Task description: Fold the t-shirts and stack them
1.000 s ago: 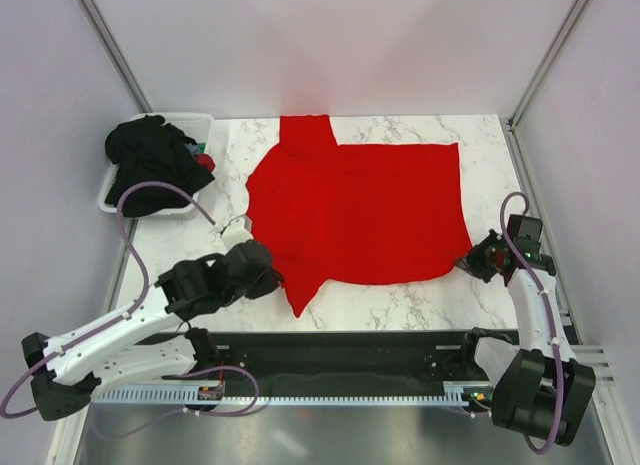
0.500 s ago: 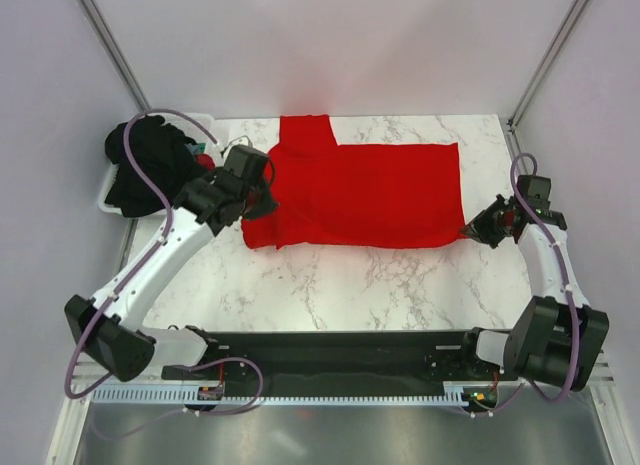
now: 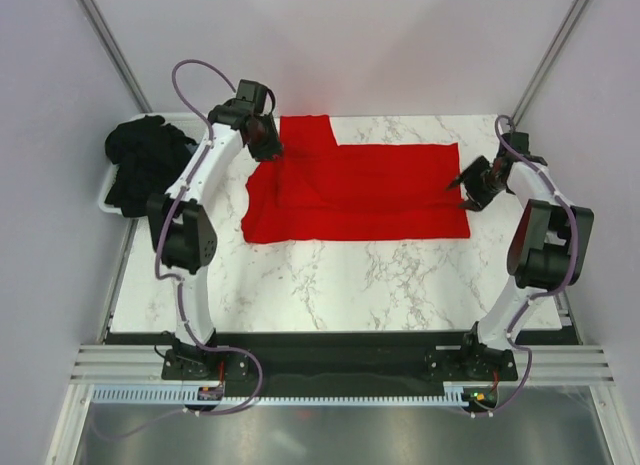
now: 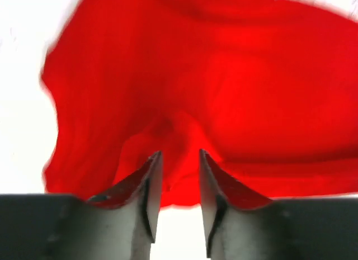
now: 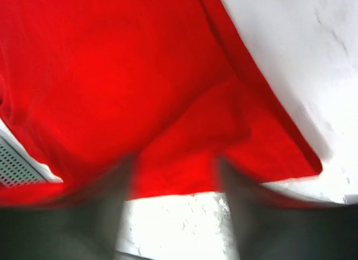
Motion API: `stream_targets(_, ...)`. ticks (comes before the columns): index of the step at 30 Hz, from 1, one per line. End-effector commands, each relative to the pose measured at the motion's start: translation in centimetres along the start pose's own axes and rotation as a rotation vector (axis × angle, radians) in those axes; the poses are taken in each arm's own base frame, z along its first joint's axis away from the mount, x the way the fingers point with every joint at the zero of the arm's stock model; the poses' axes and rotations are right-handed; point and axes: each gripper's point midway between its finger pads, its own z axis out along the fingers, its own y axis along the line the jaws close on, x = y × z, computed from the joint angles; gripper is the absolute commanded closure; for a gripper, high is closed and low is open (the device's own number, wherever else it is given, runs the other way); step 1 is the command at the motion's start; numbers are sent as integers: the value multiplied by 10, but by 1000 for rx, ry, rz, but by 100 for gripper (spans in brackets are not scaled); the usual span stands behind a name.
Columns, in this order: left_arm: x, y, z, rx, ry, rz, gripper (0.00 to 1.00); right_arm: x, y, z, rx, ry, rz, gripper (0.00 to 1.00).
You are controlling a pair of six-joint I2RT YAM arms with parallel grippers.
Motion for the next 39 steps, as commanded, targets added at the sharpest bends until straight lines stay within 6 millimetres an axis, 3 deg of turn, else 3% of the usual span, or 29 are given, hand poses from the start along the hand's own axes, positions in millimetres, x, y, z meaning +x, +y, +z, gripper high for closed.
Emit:
stream_targets(1,-26,-8,21,117,107,22,58,-30,39,1,-79,7,-22,2)
stream_targets(2,-14,1,32,82,185,20,51,-30,43,-1,-87,19,-54,2)
stream_targets(3,-27,-7,21,98,139,34,21,-31,46,-6,-84,15,-69,2)
stream_targets(4,-27,-7,15,94,131,34,8,-31,46,-16,-77,-10,-84,2)
stream_targets(5,-17,-2,2,77,133,32,2,-29,44,-22,-73,-28,-102,2)
stream_targets(6,-24,-3,-5,88,78,33,0,-27,40,-26,-68,-42,-108,2)
stream_targets(10,6,16,-33,79,32,4,0,10,4,-36,-24,-57,-123,2)
stream_targets(11,34,31,-26,51,81,-15,0,17,-5,-34,-11,-57,-122,2)
stream_targets(12,31,28,-41,83,27,-19,0,33,-24,-27,22,-27,-113,2)
stream_targets(13,39,31,-44,90,18,-26,0,36,-28,-29,21,-42,-114,2)
stream_targets(14,67,45,-34,64,69,-45,0,41,-36,-26,33,-39,-111,2)
stream_targets(15,71,47,-45,78,43,-49,0,51,-50,-21,57,-19,-102,2)
stream_targets(16,74,49,-42,84,27,-54,0,51,-55,-19,61,-26,-102,3)
stream_targets(17,97,62,-34,58,66,-66,0,52,-59,-17,71,-25,-102,4)
stream_targets(19,105,68,-32,56,43,-74,0,54,-69,-12,90,-15,-95,6)
stream_targets(20,121,78,-23,34,70,-86,0,53,-70,-11,91,-14,-95,7)
stream_targets(23,139,86,-8,27,89,-102,0,45,-68,-5,87,-33,-87,9)
stream_targets(27,150,93,11,1,116,-119,0,32,-65,5,101,-41,-82,11)
stream_targets(35,153,107,43,-73,118,-145,1,32,-85,37,158,8,-66,17)
stream_targets(38,148,115,54,-115,104,-145,10,33,-89,43,172,16,-61,30)
stream_targets(39,149,117,59,-127,110,-142,23,32,-89,43,170,14,-59,41)
